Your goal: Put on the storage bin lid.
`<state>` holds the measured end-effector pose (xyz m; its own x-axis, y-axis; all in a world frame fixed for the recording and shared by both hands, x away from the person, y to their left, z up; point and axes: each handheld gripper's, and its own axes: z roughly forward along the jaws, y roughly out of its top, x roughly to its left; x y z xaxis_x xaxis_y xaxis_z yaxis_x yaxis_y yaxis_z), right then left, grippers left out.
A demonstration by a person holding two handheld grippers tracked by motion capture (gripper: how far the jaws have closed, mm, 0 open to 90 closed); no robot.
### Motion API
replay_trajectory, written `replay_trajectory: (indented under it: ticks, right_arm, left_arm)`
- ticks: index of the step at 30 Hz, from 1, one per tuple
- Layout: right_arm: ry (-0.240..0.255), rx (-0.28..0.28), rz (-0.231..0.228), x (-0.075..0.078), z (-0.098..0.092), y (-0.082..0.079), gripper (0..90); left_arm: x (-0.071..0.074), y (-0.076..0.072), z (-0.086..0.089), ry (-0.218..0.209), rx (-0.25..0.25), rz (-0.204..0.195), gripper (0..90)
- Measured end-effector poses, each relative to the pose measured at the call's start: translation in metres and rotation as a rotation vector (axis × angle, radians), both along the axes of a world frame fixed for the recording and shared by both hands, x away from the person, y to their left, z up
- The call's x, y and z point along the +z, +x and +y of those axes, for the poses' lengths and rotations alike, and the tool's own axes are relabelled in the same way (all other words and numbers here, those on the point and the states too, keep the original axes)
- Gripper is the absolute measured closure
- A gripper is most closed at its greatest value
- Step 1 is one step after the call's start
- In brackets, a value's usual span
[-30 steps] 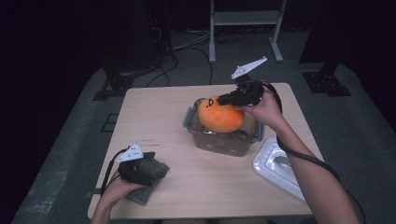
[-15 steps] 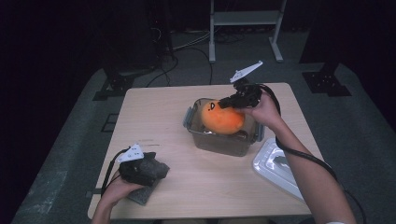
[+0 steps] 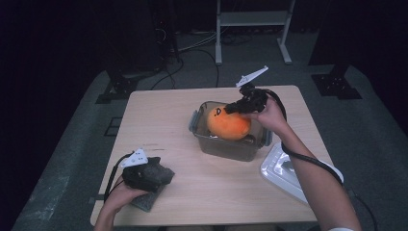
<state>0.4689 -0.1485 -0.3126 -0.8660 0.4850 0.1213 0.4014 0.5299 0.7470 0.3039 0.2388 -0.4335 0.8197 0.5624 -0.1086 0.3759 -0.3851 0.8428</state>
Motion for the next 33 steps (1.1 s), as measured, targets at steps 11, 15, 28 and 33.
replay_trajectory:
  ticks: [11, 15, 28, 33]
  right_arm:
    - [-0.009, -0.013, 0.024, -0.013, -0.002, 0.006, 84.0]
    - [-0.016, -0.012, 0.026, -0.016, -0.002, 0.007, 84.0]
    - [-0.035, -0.004, 0.046, -0.025, 0.001, 0.007, 81.9]
    - [-0.039, -0.008, 0.048, -0.026, 0.001, 0.007, 81.3]
  left_arm:
    - [0.000, 0.000, 0.000, 0.001, -0.002, 0.002, 7.9]
    - [0.000, 0.000, 0.000, 0.002, -0.004, 0.002, 7.9]
    - [0.000, 0.000, 0.000, 0.001, -0.003, 0.003, 7.9]
    - [0.000, 0.000, 0.000, 0.001, -0.003, 0.004, 7.9]
